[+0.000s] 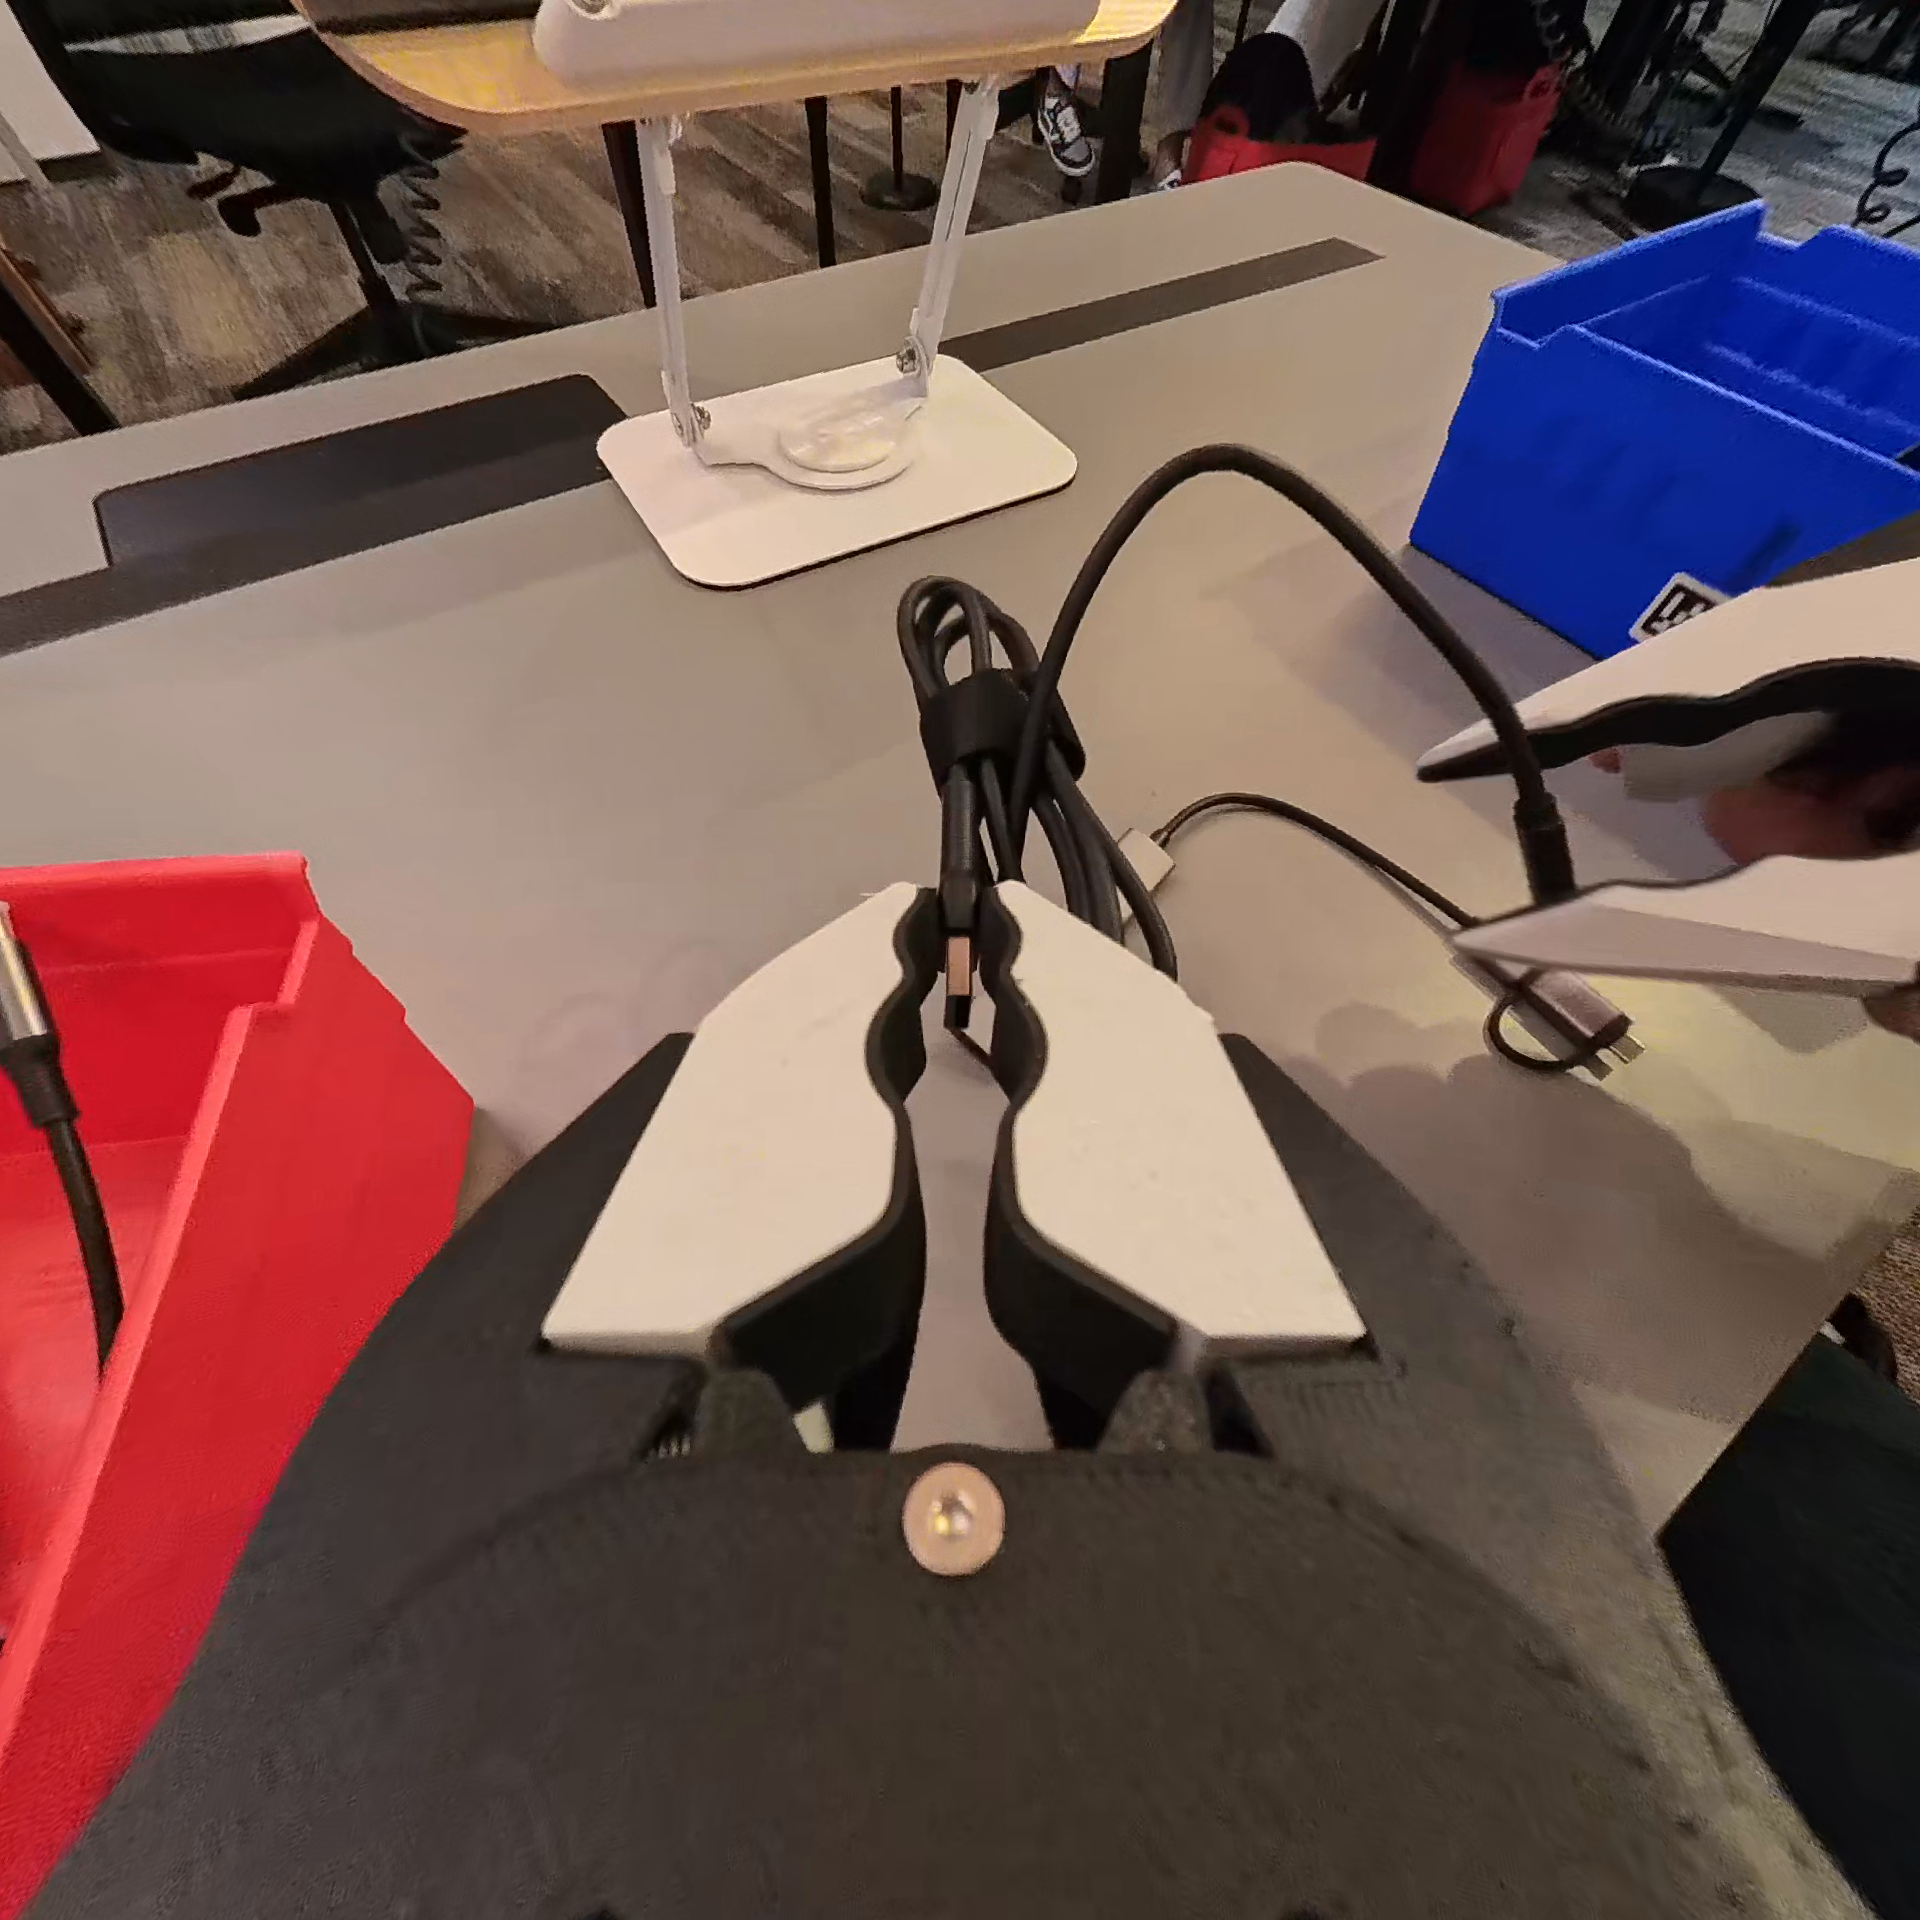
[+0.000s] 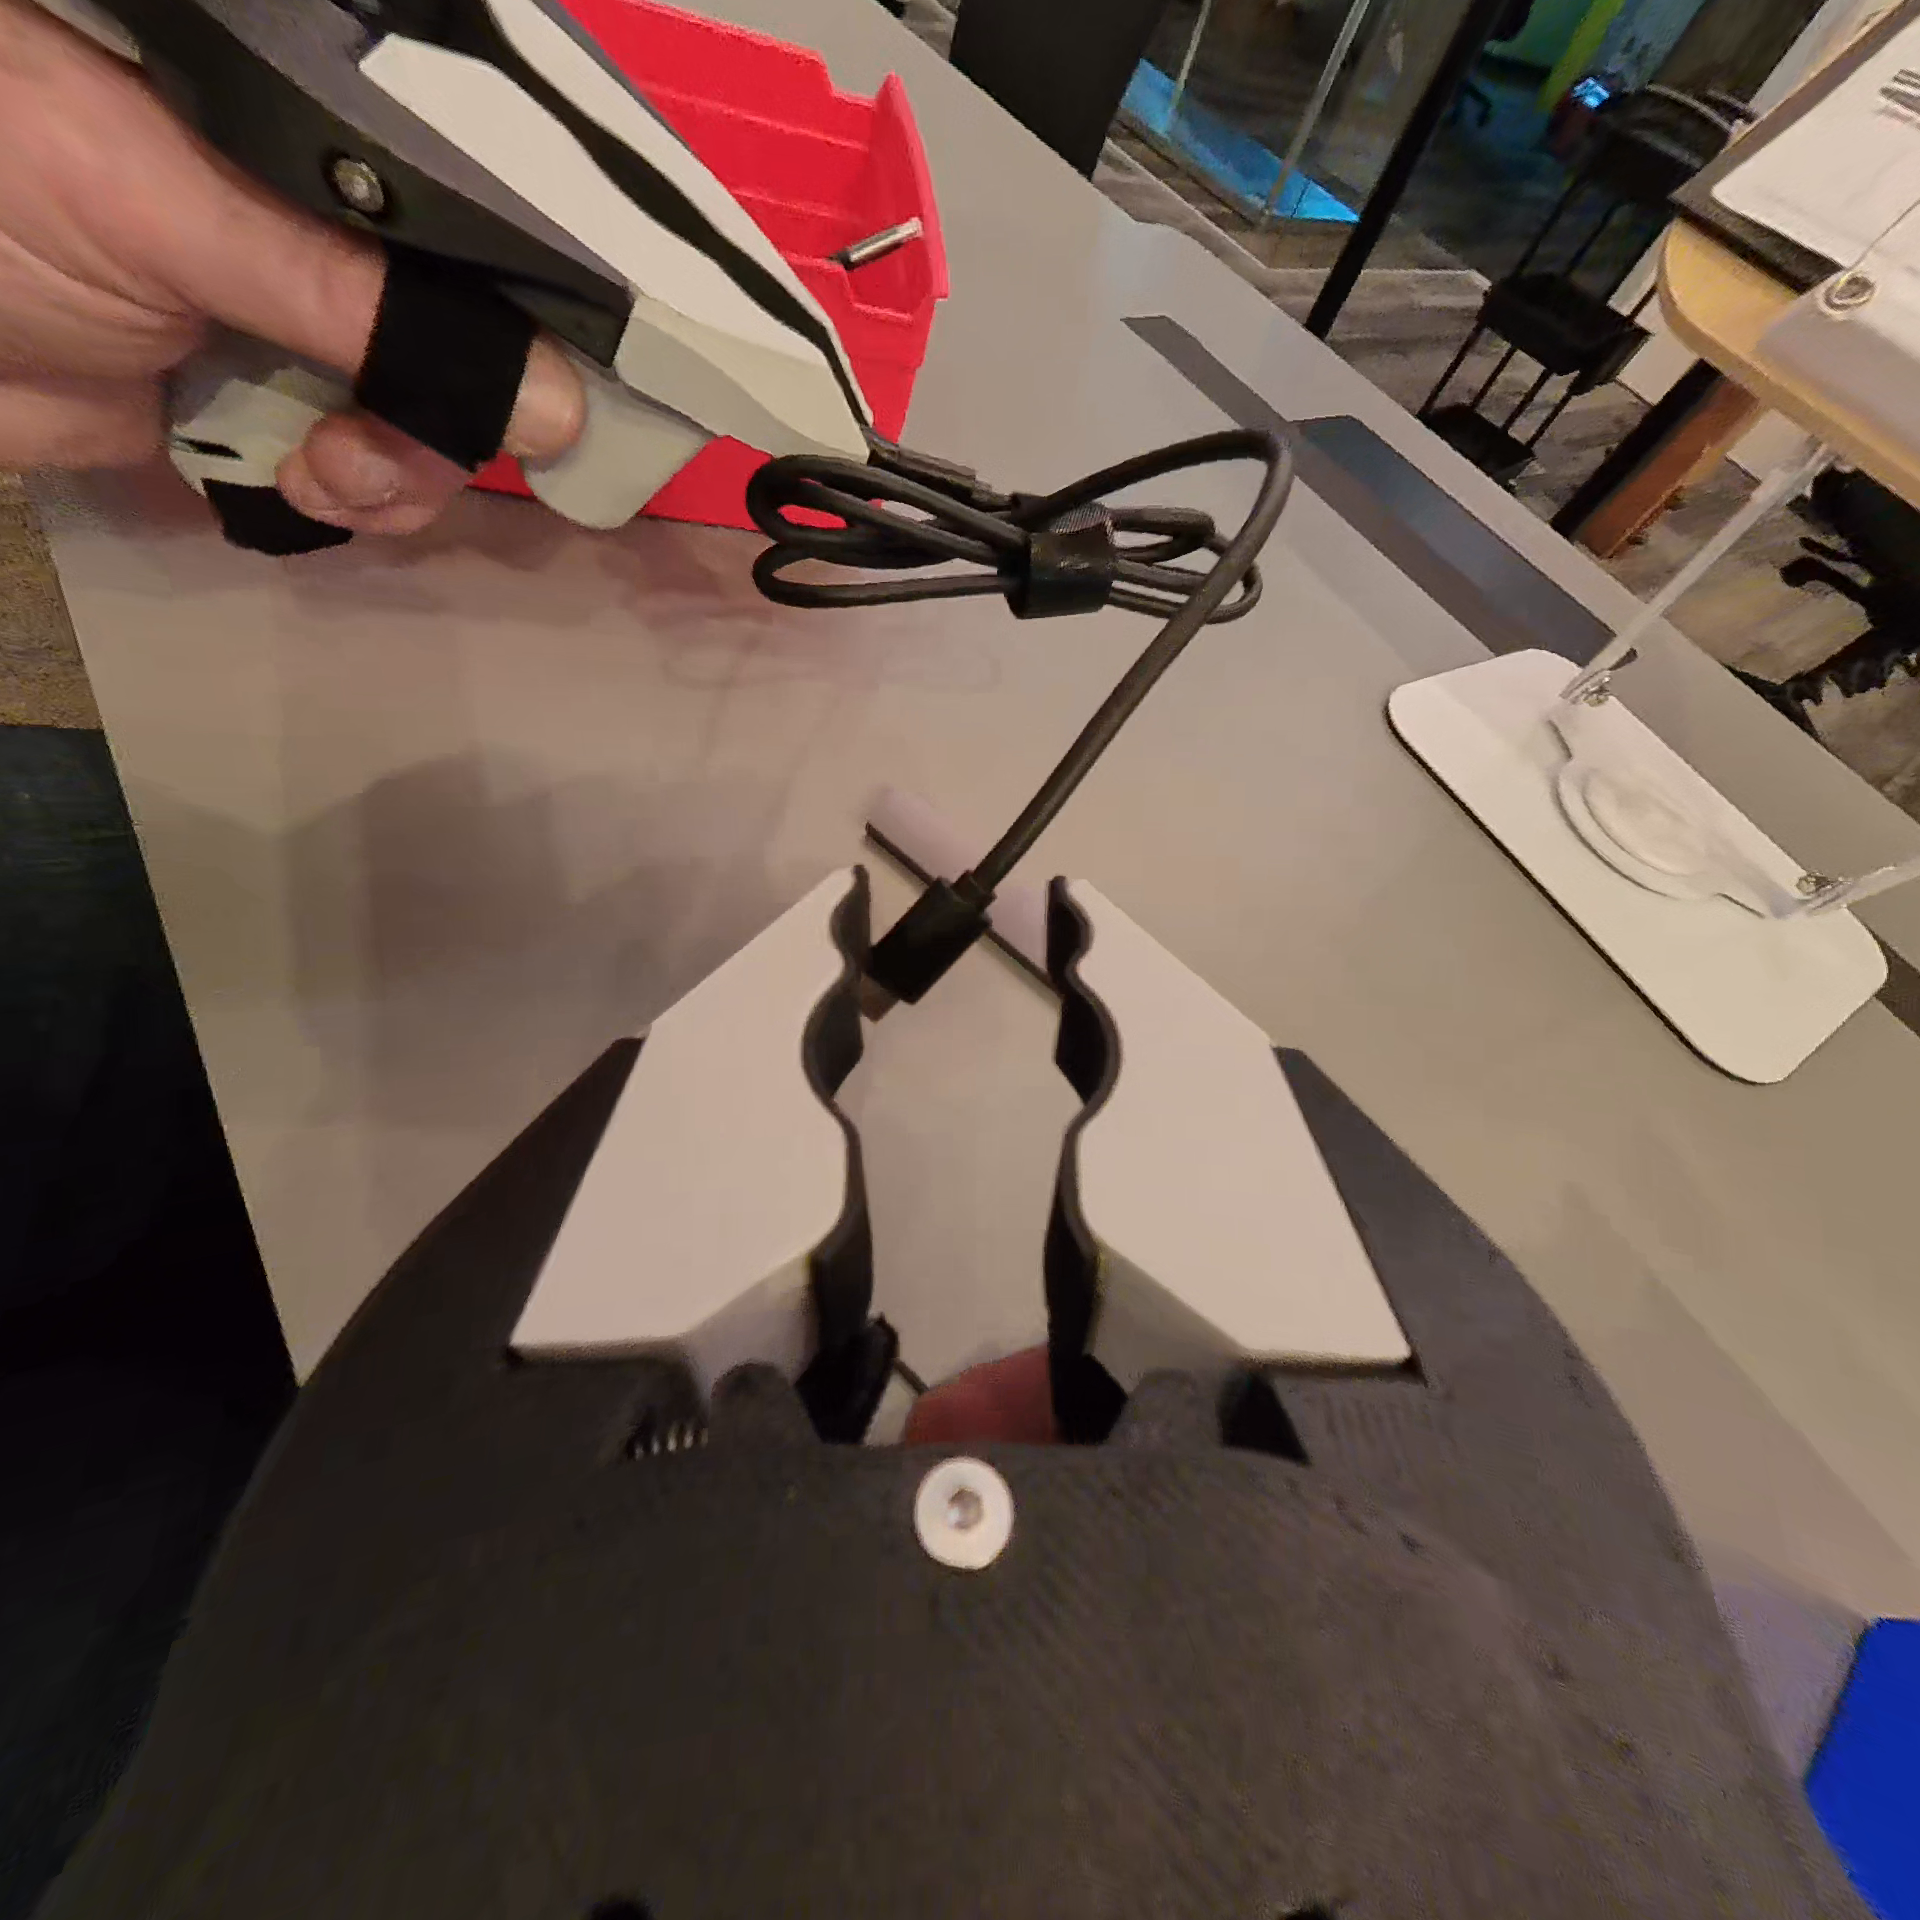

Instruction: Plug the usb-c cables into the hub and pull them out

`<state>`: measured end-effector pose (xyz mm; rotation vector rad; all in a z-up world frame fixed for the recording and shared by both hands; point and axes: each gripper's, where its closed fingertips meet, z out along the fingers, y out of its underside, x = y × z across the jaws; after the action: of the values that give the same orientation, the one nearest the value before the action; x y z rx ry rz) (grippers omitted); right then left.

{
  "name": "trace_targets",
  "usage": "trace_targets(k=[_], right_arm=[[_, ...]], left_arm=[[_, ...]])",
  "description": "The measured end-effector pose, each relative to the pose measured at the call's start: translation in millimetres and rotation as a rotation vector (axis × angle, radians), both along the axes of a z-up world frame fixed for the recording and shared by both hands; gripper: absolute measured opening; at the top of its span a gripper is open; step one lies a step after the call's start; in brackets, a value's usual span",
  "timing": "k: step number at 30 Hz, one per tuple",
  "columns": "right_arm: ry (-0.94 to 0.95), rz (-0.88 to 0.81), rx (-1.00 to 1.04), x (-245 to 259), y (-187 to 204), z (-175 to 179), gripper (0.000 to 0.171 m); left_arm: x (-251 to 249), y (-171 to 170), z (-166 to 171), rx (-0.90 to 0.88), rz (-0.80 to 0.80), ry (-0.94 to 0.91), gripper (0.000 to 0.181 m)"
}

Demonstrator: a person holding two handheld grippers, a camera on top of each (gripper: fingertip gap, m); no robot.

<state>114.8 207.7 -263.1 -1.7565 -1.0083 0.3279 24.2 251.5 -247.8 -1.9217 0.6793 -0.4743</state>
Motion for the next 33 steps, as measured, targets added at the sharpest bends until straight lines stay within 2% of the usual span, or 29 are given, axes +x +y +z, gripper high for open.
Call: trace_targets(k=[1, 2, 6, 11, 19, 26, 33], right_arm=[[0.016, 0.001, 0.001, -1.1, 0.5, 1.8, 0.017], [0.032, -0.002, 0.000, -1.2, 1.5, 3.8, 0.014], [0.049, 0.007, 0.003, 3.1, 4.9, 11.0, 0.013], [-0.089, 0.049, 0.055, 12.2, 8.8, 7.2, 0.012], [-0.154, 0.109, 0.046, 21.9, 17.1, 5.9, 0.010], [-0.223, 0.199, 0.057, 25.0, 17.5, 13.9, 0.010], [-0.309, 0.380, 0.124, 7.4, -1.1, 15.4, 0.010]], left_arm=[[-0.5, -0.4, -0.5, 0.000, 0.000, 0.000, 0.007], [-1.5, -0.4, -1.1, -0.002, 0.003, -0.001, 0.007], [-4.6, -2.2, -8.3, -0.020, -0.001, 0.004, 0.007], [-4.5, -9.5, -29.2, -0.080, -0.034, 0.032, 0.007], [-6.7, -18.1, -41.3, -0.072, -0.075, 0.103, 0.020], [7.9, -22.4, -20.0, 0.030, -0.168, 0.128, 0.029], [43.8, -36.4, 15.4, 0.259, -0.345, 0.208, 0.034]])
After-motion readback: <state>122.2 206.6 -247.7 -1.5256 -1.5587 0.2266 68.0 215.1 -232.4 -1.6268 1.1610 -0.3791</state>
